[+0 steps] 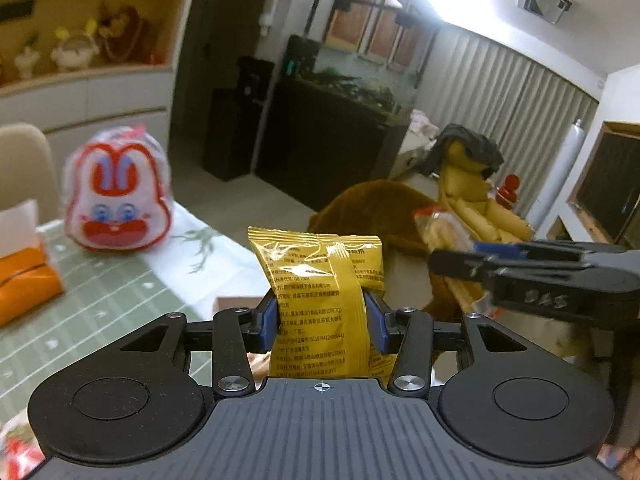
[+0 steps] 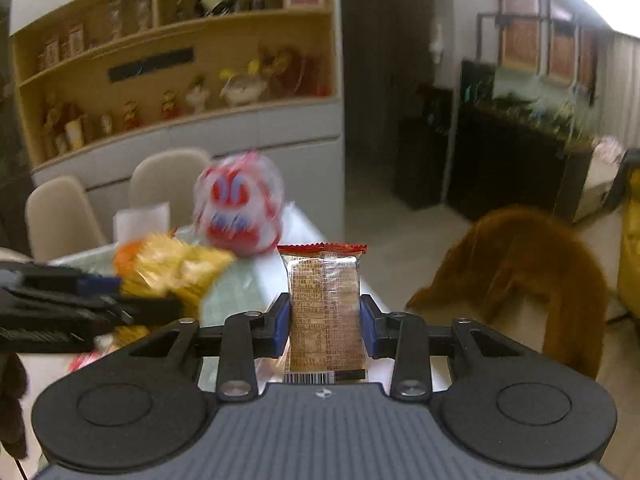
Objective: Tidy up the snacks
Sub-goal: 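Lower both packs into the pink box and open both tools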
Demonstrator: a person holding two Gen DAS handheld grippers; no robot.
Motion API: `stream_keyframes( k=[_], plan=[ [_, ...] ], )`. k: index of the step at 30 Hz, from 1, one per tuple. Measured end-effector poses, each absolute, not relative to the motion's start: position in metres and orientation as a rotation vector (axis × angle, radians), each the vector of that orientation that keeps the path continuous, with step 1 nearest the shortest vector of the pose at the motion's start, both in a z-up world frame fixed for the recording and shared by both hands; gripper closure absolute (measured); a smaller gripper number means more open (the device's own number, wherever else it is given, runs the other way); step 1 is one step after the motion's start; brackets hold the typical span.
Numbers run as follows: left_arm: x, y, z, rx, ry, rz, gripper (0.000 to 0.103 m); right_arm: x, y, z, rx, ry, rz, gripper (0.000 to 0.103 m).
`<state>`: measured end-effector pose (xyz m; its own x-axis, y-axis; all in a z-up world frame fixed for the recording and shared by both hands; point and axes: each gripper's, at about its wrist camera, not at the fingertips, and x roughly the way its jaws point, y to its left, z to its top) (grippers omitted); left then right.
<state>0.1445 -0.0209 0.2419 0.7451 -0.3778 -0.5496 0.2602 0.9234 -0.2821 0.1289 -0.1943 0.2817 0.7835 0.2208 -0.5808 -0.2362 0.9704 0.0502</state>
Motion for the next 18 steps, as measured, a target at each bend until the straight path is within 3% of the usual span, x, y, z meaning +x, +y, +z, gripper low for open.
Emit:
stream_keyframes(
  k=[4,10,14,18],
  plan=[
    [0.199,-0.025,0.184,-0.261,0.740,-0.401,0.053,0.177,-0.193,0.257,0.028,0.720,0.207,0.068],
    [0.274,-0.036,0.093,-0.251,0.871,-0.407,0.053,0.245,-0.187,0.167,0.133,0.932,0.131,0.068],
    [0.278,-0.017,0.089,-0.312,0.840,-0.436,0.053,0.279,-0.180,0.125,0.193,1.030,0.096,0.062],
    [0.258,0.013,0.103,-0.325,0.837,-0.412,0.053,0.275,-0.183,0.120,0.184,0.990,0.083,0.045]
  ],
)
